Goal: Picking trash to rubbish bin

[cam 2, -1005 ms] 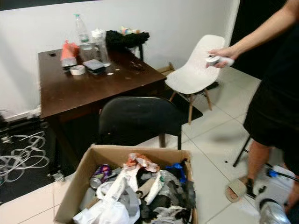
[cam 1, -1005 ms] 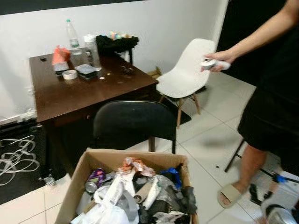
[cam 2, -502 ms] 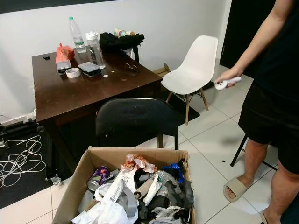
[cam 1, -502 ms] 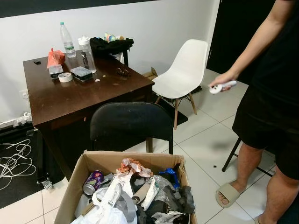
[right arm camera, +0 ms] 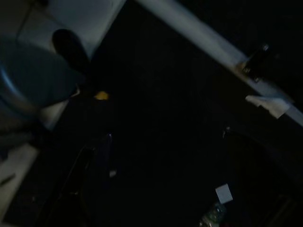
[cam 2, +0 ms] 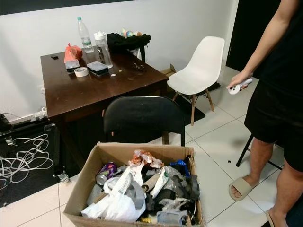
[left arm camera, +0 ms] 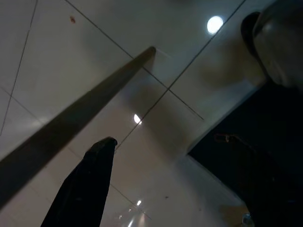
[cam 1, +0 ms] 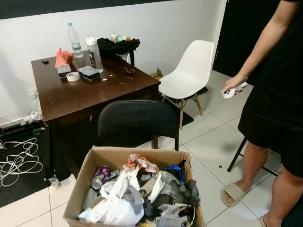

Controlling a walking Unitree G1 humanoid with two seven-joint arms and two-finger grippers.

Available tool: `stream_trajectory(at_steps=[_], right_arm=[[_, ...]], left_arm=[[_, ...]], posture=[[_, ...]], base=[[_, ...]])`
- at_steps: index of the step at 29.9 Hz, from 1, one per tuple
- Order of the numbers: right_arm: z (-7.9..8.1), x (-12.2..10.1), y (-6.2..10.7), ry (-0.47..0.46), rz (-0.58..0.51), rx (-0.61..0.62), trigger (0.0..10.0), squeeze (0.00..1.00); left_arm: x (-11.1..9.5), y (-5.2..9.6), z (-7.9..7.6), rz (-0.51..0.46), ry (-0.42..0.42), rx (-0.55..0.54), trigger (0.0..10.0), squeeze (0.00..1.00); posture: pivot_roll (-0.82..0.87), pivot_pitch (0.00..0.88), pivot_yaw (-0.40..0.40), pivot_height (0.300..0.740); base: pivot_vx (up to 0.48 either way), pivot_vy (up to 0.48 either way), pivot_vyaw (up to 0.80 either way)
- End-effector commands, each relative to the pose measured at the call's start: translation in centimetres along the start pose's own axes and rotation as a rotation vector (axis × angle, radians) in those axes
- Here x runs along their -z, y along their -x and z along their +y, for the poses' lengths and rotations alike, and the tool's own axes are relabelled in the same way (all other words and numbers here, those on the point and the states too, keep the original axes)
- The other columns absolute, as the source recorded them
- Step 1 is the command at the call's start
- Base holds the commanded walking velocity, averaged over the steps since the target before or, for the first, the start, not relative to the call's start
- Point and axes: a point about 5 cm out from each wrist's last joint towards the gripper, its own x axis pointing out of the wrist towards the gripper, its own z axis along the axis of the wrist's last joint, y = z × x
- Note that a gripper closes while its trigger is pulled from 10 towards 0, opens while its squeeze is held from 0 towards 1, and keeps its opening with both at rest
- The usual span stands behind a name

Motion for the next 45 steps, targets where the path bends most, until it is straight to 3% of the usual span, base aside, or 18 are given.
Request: stream_trajectory(at_steps=[1, 5, 14, 19, 24, 27, 30, 34, 35, 38, 39, 41, 44, 45], right_arm=[[0.2, -0.1, 0.0, 0.026, 0.004, -0.013, 10.0, 0.0], [0.4, 0.0, 0.0, 0.041, 0.004, -0.02, 10.0, 0.0], [0.7, -0.3, 0.0, 0.067, 0.004, -0.033, 10.0, 0.0], [0.8, -0.1, 0.0, 0.07, 0.012, -0.036, 10.0, 0.0], [0.8, 0.5, 0.0, 0.073, 0.028, -0.041, 10.0, 0.0], [0.8, 0.6, 0.1, 0.078, 0.034, -0.042, 10.0, 0.0], [0.7, 0.7, 0.1, 0.086, 0.041, -0.044, 10.0, 0.0], [0.7, 0.6, 0.1, 0.089, 0.041, -0.045, 10.0, 0.0], [0.7, 0.5, 0.0, 0.095, 0.04, -0.046, 10.0, 0.0], [0.6, 0.4, 0.0, 0.097, 0.039, -0.047, 10.0, 0.0], [0.7, 0.3, 0.0, 0.102, 0.039, -0.049, 10.0, 0.0], [0.7, 0.3, 0.0, 0.105, 0.039, -0.051, 10.0, 0.0], [0.7, 0.2, 0.0, 0.107, 0.039, -0.053, 10.0, 0.0], [0.8, 0.2, 0.0, 0.115, 0.038, -0.065, 10.0, 0.0]], left_arm=[[0.6, 0.1, -0.1, 0.009, 0.01, 0.014, 10.0, 0.0], [0.0, 0.0, 0.1, -0.022, 0.015, 0.019, 10.0, 0.0], [-2.7, 0.0, 2.3, -0.114, 0.056, -0.006, 10.0, 0.0], [-3.3, 0.0, 2.4, -0.134, 0.054, 0.002, 10.0, 0.0], [-5.4, 0.1, 2.3, -0.221, 0.076, 0.041, 10.0, 0.0], [-6.9, 0.2, 2.0, -0.286, 0.083, 0.097, 10.0, 0.0], [-10.3, 1.0, 1.0, -0.449, 0.078, 0.295, 10.0, 0.0], [-12.1, 1.6, 0.5, -0.545, 0.088, 0.418, 10.0, 0.0], [-15.8, 3.6, 0.2, -0.751, 0.153, 0.699, 10.0, 0.0], [-17.0, 4.5, 0.2, -0.826, 0.165, 0.797, 10.0, 0.0], [-20.4, 7.4, 1.0, -1.031, 0.202, 0.986, 10.0, 0.0], [-22.5, 9.7, 1.8, -1.173, 0.218, 1.074, 10.0, 0.0], [-23.4, 10.5, 2.3, -1.229, 0.238, 1.078, 10.0, 0.0], [-25.6, 13.0, 3.7, -1.383, 0.29, 1.11, 10.0, 0.0]], posture=[[-0.15, 0.09, 0.072, 0.74], [-0.15, 0.09, 0.069, 0.74], [-0.13, 0.083, 0.067, 0.74], [-0.13, 0.081, 0.071, 0.74], [-0.13, 0.08, 0.071, 0.74], [-0.13, 0.082, 0.068, 0.74], [-0.13, 0.082, 0.068, 0.74], [-0.13, 0.082, 0.066, 0.74], [-0.13, 0.082, 0.063, 0.74], [-0.12, 0.084, 0.062, 0.74], [-0.12, 0.083, 0.061, 0.74], [-0.12, 0.079, 0.057, 0.74], [-0.12, 0.079, 0.057, 0.74], [-0.13, 0.074, 0.055, 0.74]], base=[[-0.319, 0.0, 0.0], [-0.291, 0.0, 0.0], [-0.374, 0.0, 0.0], [-0.388, 0.0, 0.0], [-0.38, 0.0, 0.0], [-0.385, 0.0, 0.0], [-0.326, 0.0, 0.0], [-0.075, 0.0, 0.0], [0.0, 0.0, 0.0], [0.0, 0.0, 0.0], [0.0, 0.0, 0.0], [0.0, 0.0, 0.0], [0.0, 0.0, 0.0], [0.0, 0.0, 0.0]])
